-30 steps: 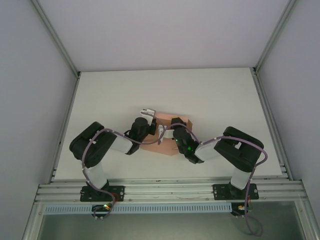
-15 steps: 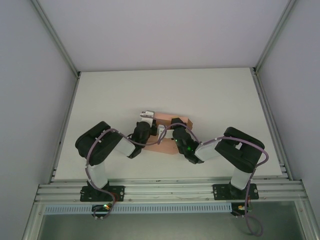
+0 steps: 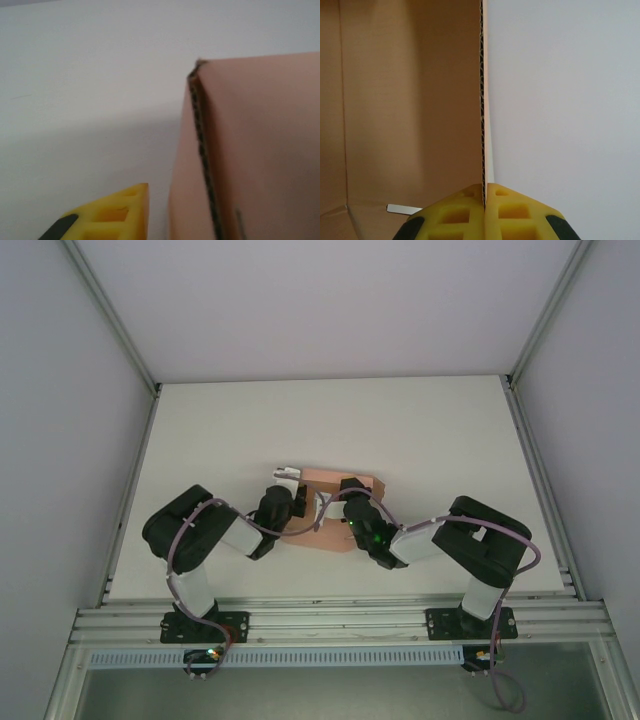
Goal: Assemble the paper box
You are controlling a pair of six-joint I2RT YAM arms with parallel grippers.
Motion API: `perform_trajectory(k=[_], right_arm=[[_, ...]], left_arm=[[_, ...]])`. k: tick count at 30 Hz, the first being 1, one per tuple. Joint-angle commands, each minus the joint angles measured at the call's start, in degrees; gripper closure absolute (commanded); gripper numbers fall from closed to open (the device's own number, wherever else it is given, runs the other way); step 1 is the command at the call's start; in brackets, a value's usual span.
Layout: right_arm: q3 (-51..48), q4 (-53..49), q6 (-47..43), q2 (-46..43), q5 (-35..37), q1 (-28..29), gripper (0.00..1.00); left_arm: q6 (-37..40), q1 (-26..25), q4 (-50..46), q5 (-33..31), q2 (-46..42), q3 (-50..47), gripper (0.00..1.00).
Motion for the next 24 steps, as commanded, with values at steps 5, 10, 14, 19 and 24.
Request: perform_trajectory(k=[5, 10, 14, 19, 24], right_arm=[[-0.42, -6.66, 3.15, 0.38, 1.03, 0.11, 1.0], [-0.58, -8.18, 4.29, 0.05, 1.05, 0.05, 1.0], [-0.06, -9.2, 4.36, 0.2, 1.55, -0.02, 1.0], [1.24, -8.86, 3.35, 1.47, 2.18, -0.47, 1.0], [2.48, -8.82, 3.13, 1.81, 2.07, -0.44, 1.0]], left_arm=[[-3.11, 0.33, -4.34, -16.7, -1.08, 4.06, 1.0], [-0.4, 0.46, -4.64, -11.83, -1.22, 3.1, 1.0], [0.01, 0.21, -2.49, -7.22, -4.12, -0.35, 0.42], [0.28, 0.56, -5.55, 1.54, -10.19, -2.61, 0.23], [-0.66, 1.04, -9.34, 0.39, -11.62, -1.68, 0.29]])
